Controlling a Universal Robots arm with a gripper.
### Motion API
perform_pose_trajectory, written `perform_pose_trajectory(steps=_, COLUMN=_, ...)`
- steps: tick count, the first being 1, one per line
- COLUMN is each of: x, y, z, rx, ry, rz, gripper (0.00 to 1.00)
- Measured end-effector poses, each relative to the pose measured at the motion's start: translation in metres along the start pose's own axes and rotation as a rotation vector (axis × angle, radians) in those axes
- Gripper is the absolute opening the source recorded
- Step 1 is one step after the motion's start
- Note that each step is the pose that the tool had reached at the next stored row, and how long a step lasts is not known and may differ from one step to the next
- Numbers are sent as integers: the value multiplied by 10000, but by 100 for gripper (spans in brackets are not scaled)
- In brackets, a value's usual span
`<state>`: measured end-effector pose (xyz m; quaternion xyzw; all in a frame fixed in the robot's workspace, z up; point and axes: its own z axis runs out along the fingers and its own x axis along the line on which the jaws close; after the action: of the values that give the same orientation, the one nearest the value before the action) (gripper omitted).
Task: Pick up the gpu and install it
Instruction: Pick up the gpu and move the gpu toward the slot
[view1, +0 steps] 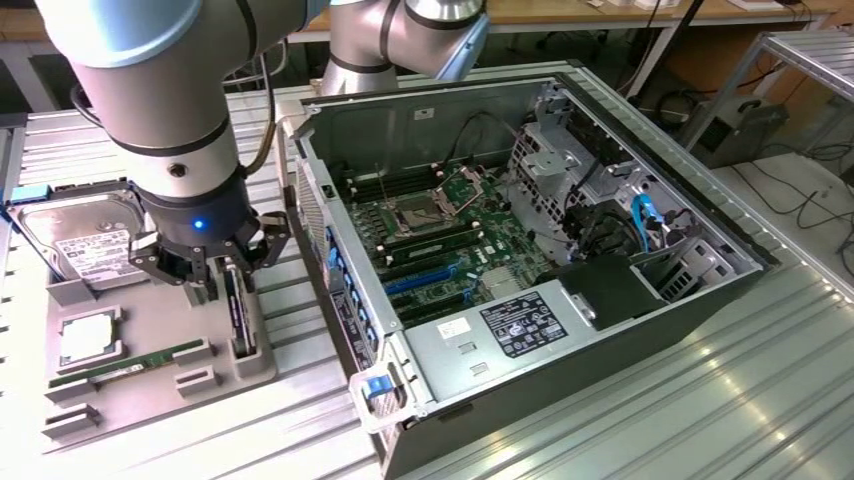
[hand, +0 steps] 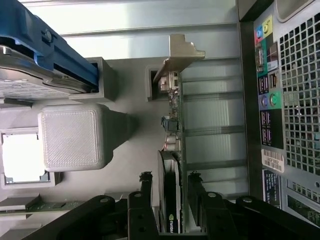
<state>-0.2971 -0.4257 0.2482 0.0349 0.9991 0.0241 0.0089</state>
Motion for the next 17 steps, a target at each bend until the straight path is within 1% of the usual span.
perform_pose_trajectory(steps=4, x=2, y=10, z=17, rx=4, ry=51, rz=4, gripper=42)
perform_pose_trajectory(steps=6, x=2, y=19, z=33, rx=5, ry=61, rz=2, gripper=42)
perform_pose_trajectory(steps=12, x=3, y=20, z=48, rx=49, ry=59, rz=3, gripper=42)
perform_pose_trajectory(steps=13, x=3, y=20, z=48, rx=56, ry=61, rz=3, gripper=40)
perform_pose_trajectory(steps=14, x=3, y=20, z=48, rx=57, ry=61, rz=3, gripper=34)
perform_pose_trajectory(steps=15, x=3, y=20, z=48, rx=57, ry=61, rz=3, gripper=34)
perform_pose_trajectory(steps=16, x=3, y=20, z=48, rx=57, ry=60, rz=3, gripper=27)
perform_pose_trajectory(steps=17, x=3, y=20, z=49, rx=57, ry=60, rz=3, gripper=27)
